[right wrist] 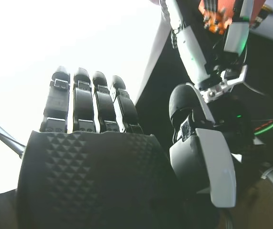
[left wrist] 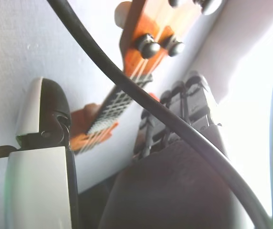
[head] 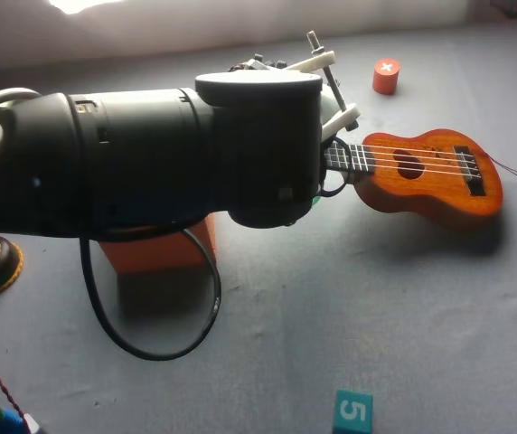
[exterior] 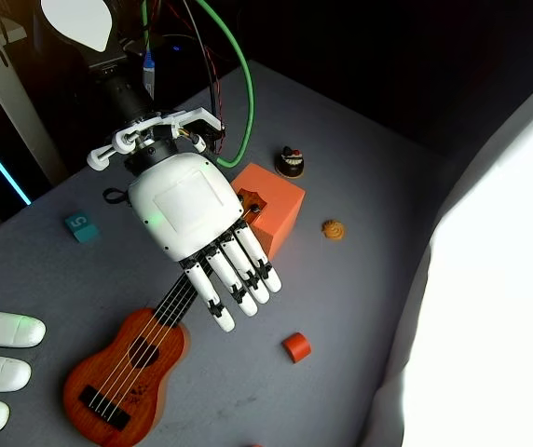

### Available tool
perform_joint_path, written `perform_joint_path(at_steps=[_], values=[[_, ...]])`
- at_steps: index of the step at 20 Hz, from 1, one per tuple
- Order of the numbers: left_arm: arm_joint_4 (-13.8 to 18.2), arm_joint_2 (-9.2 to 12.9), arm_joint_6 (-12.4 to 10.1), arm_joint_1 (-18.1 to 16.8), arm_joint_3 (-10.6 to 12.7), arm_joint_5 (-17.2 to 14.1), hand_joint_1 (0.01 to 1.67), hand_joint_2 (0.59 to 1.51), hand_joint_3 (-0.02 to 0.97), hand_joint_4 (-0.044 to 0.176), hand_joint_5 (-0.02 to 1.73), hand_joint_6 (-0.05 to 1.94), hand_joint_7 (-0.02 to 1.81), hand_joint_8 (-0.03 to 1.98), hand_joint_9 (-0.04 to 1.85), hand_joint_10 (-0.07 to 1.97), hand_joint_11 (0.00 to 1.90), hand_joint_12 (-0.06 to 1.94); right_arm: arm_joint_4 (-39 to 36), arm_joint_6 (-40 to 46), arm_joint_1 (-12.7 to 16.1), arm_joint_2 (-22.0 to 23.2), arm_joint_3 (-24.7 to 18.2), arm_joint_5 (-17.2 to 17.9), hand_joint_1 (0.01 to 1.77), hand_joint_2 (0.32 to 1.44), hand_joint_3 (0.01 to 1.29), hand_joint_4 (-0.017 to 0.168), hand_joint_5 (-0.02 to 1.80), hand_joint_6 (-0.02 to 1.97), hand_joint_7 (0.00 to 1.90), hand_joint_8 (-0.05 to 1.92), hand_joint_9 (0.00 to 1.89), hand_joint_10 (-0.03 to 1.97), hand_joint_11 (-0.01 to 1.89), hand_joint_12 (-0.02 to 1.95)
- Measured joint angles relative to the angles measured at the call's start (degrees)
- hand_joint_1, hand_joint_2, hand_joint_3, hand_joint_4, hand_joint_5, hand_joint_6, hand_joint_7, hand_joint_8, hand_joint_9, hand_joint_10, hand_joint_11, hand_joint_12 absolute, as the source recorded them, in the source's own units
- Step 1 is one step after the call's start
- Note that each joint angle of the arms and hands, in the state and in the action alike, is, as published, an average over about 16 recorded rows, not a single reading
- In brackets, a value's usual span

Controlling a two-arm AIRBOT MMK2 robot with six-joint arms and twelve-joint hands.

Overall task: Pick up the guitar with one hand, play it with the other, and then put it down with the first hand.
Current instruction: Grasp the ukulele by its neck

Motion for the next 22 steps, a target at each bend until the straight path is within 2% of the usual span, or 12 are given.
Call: perform_joint_path(at_steps=[6, 12, 22], values=[[1.77, -1.62, -1.13, 1.83, 2.15, -0.69, 1.19, 1.024, 0.005, 0.078, 0.02, -0.01, 0.01, -0.01, 0.02, 0.01, 0.02, 0.01, -7.14, 6.49, -0.44, 1.39, 2.00, -0.34, 0.14, 1.34, 0.02, 0.005, 0.07, 0.02, 0.05, 0.02, 0.02, 0.01, 0.02, 0.00], [3.11, -2.98, -2.12, 3.30, 3.91, -1.50, 1.19, 1.024, 0.005, 0.081, 0.02, -0.01, 0.02, -0.01, 0.02, 0.01, 0.02, 0.00, -10.98, 10.50, -0.87, 2.69, 3.32, -0.77, 0.14, 1.34, 0.02, 0.005, 0.08, 0.02, 0.06, 0.02, 0.02, 0.01, 0.02, 0.00], [4.42, -4.10, -3.06, 4.90, 5.50, -2.64, 1.17, 1.024, 0.005, 0.086, 0.01, -0.01, 0.02, -0.01, 0.02, 0.01, 0.02, 0.00, -13.61, 11.31, -1.05, 3.43, 3.80, 1.04, 0.15, 1.35, 0.02, 0.006, 0.04, 0.02, 0.06, 0.02, 0.02, 0.01, 0.02, 0.00]])
